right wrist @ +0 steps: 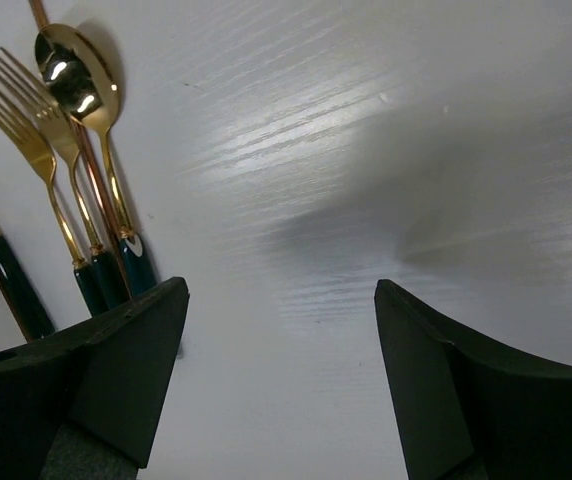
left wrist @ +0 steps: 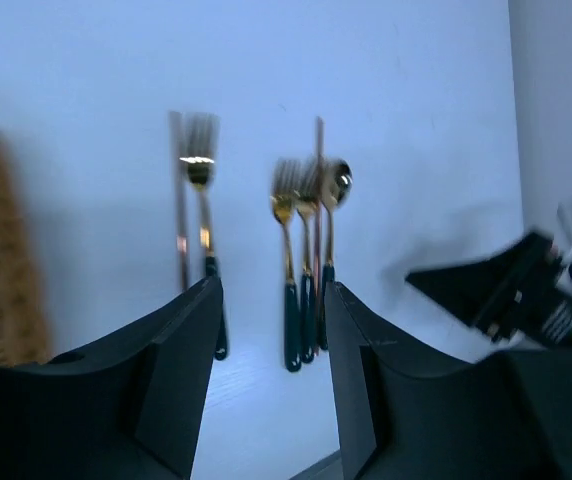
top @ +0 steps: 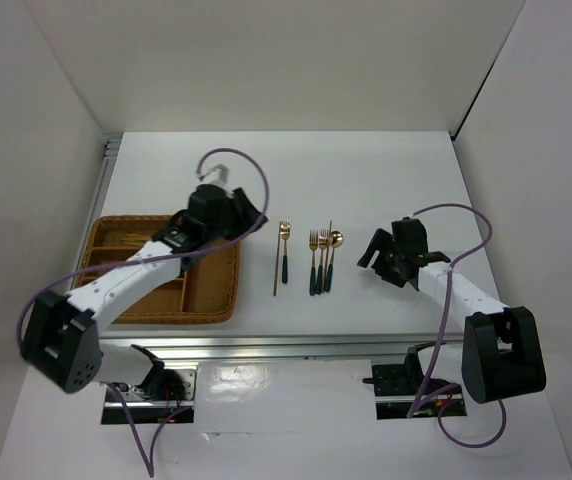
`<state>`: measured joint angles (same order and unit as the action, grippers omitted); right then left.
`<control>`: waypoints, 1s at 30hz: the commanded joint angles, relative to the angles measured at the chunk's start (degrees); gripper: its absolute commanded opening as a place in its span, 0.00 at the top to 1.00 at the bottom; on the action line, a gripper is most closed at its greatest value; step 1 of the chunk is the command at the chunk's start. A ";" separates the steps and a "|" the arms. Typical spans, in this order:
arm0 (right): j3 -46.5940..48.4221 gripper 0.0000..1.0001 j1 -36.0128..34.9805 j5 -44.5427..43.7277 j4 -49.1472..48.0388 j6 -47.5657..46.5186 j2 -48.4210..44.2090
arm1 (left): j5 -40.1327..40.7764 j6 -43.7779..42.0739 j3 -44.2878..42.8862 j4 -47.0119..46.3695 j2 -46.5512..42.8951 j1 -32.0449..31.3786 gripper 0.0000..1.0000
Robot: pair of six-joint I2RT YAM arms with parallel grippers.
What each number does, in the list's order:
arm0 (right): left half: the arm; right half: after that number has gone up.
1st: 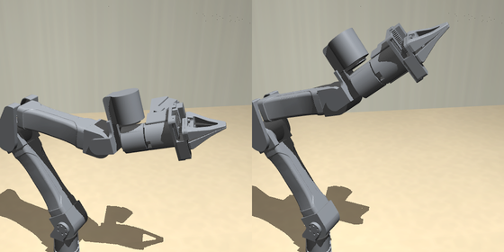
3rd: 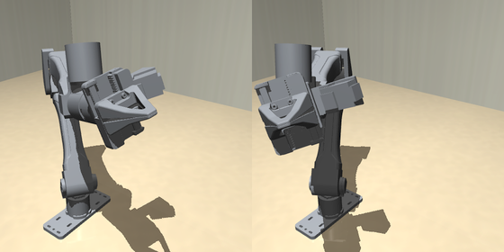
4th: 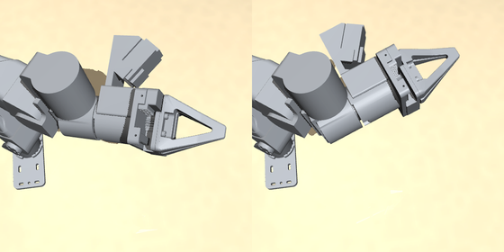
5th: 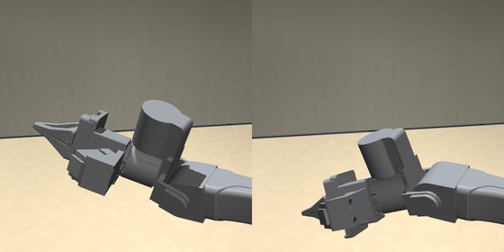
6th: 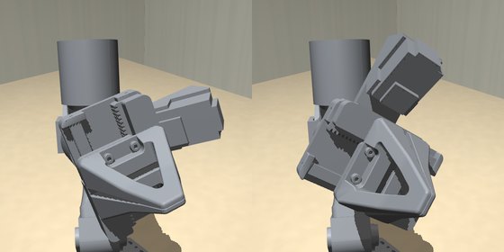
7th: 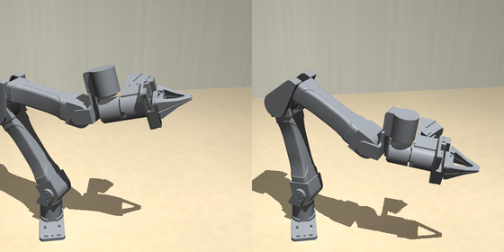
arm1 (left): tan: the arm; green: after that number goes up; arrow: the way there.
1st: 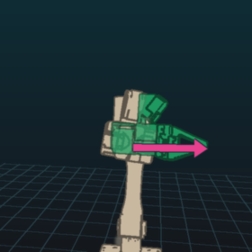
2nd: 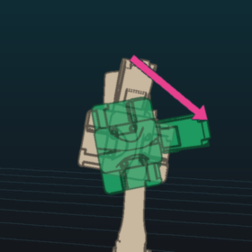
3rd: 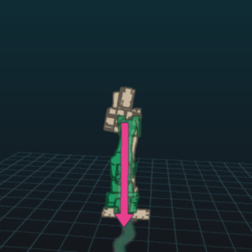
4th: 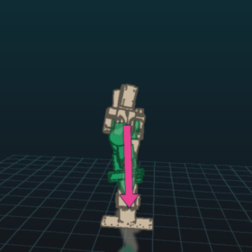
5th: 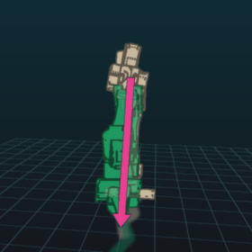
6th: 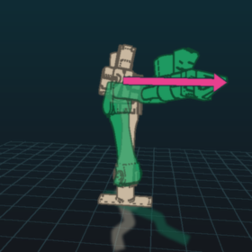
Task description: Sort the eating utensils into containers
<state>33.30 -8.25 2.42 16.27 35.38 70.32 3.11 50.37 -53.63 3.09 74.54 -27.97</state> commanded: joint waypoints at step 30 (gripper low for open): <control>-0.60 0.13 1.40 -13.40 7.55 6.90 -5.90 | -3.91 -15.92 -29.78 -0.90 45.08 -21.52 0.55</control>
<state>33.15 -7.22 -10.09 23.64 42.15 64.25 -2.02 34.74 -80.47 2.20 119.09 -49.28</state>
